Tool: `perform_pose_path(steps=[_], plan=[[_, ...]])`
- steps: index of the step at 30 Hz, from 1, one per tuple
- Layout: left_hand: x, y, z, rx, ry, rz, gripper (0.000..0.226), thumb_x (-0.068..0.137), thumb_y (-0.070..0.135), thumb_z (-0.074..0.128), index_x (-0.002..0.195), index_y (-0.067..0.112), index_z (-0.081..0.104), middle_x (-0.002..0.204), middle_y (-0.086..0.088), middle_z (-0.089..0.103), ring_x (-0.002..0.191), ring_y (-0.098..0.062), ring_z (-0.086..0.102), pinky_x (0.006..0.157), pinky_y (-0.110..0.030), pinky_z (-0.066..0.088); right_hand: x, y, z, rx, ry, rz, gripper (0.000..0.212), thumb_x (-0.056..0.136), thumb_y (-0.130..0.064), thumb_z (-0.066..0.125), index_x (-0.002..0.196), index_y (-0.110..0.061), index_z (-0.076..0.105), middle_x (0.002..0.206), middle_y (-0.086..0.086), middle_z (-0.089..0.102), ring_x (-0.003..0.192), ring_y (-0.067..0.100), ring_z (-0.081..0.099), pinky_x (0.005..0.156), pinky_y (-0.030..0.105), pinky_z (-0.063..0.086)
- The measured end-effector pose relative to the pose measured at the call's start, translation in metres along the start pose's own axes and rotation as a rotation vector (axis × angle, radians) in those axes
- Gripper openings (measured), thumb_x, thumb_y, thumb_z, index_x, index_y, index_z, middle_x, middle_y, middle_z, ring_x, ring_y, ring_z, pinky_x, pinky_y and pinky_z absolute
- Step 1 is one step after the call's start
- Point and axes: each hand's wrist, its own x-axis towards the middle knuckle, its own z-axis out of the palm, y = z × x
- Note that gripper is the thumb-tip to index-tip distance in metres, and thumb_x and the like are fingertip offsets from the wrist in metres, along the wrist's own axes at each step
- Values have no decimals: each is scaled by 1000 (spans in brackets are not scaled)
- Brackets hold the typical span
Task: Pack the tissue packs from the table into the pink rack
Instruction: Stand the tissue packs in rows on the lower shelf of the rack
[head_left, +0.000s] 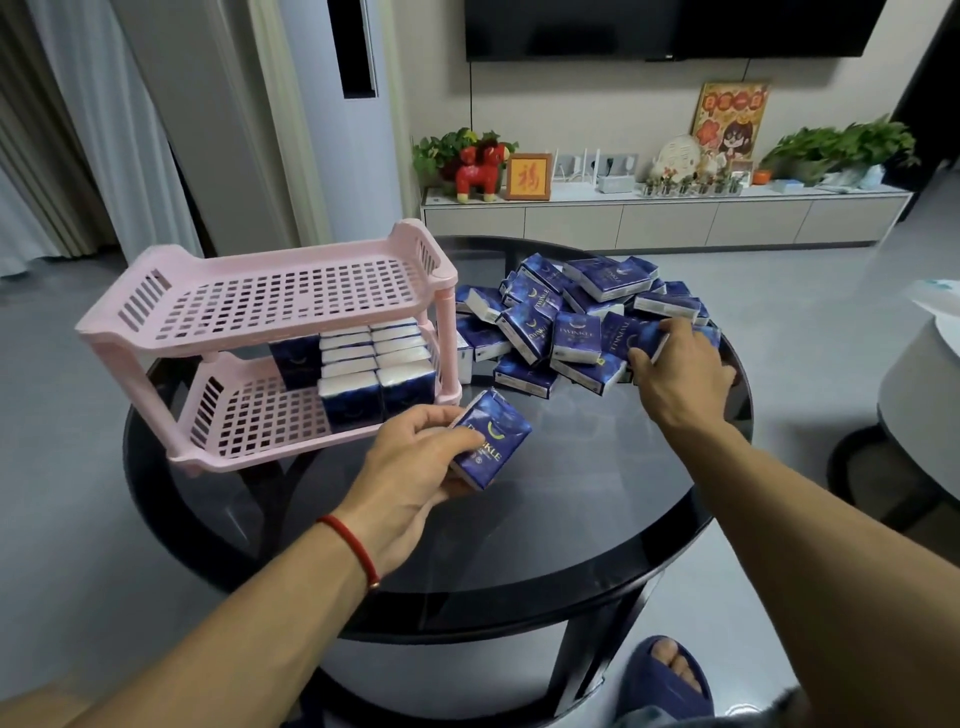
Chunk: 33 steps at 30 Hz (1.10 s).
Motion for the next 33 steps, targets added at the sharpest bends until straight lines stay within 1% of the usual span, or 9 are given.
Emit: perform_pose_path(steps=[5, 8, 10, 13, 15, 17, 22, 25, 33], plan=[[4, -1, -2, 90, 49, 82, 36, 86, -6, 69, 116, 14, 69, 103, -6, 80, 88, -18, 72, 73, -31, 55, -3, -7, -23, 345, 87, 35, 45, 90, -16, 66, 133, -11, 52, 133, 15, 52, 115, 34, 55, 99, 40, 43], [3, -2, -1, 173, 49, 172, 45, 88, -4, 71, 120, 27, 74, 107, 6, 79, 97, -10, 75, 71, -18, 55, -3, -9, -51, 600, 116, 53, 52, 83, -19, 69, 132, -11, 54, 123, 7, 64, 109, 25, 63, 94, 35, 51], [1, -2, -1, 219, 54, 210, 43, 89, -3, 71, 120, 27, 75, 105, 8, 79, 95, -7, 74, 67, -14, 54, -11, -11, -70, 798, -22, -35, 44, 85, -15, 72, 128, -14, 62, 116, 2, 71, 103, 24, 69, 88, 37, 58], [0, -3, -1, 243, 92, 214, 37, 88, -4, 72, 117, 19, 71, 100, 3, 80, 95, -15, 74, 72, -23, 58, -43, -21, -93, 954, -467, -247, 35, 92, -4, 69, 121, -22, 71, 111, 1, 77, 103, 24, 73, 91, 42, 59], [-1, -3, -2, 252, 100, 208, 34, 88, -4, 72, 115, 16, 69, 99, -1, 80, 98, -21, 74, 80, -27, 60, -66, -36, -98, 852, -746, -347, 40, 91, -3, 69, 123, -26, 71, 114, -4, 77, 105, 17, 72, 92, 38, 60], [-3, -2, -3, 249, 64, 203, 32, 89, -5, 69, 113, 15, 68, 96, -2, 80, 95, -20, 75, 77, -28, 60, -86, -54, -89, 658, -832, -446, 43, 89, 0, 71, 126, -23, 70, 113, -3, 75, 103, 17, 69, 91, 34, 60], [-7, 5, -8, 216, -24, 197, 30, 87, -3, 55, 109, 11, 69, 91, -1, 79, 81, -18, 69, 67, -32, 53, -101, -79, -59, 438, -651, -600, 51, 87, -11, 75, 134, -24, 60, 124, -3, 57, 96, 17, 64, 84, 34, 59], [-7, 7, -19, 219, -113, 183, 41, 74, 13, 64, 115, 13, 66, 101, -5, 78, 93, -22, 71, 81, -37, 58, -102, -81, -53, 385, -595, -645, 50, 88, -13, 75, 135, -19, 59, 118, -6, 62, 98, 15, 64, 84, 29, 57], [-8, 13, -50, 807, -106, 456, 49, 73, 25, 84, 113, 33, 56, 109, 13, 72, 103, 0, 68, 90, -24, 53, -115, -92, -41, 405, -501, -788, 54, 80, -23, 83, 129, -21, 61, 112, -7, 56, 87, 10, 62, 78, 23, 56]])
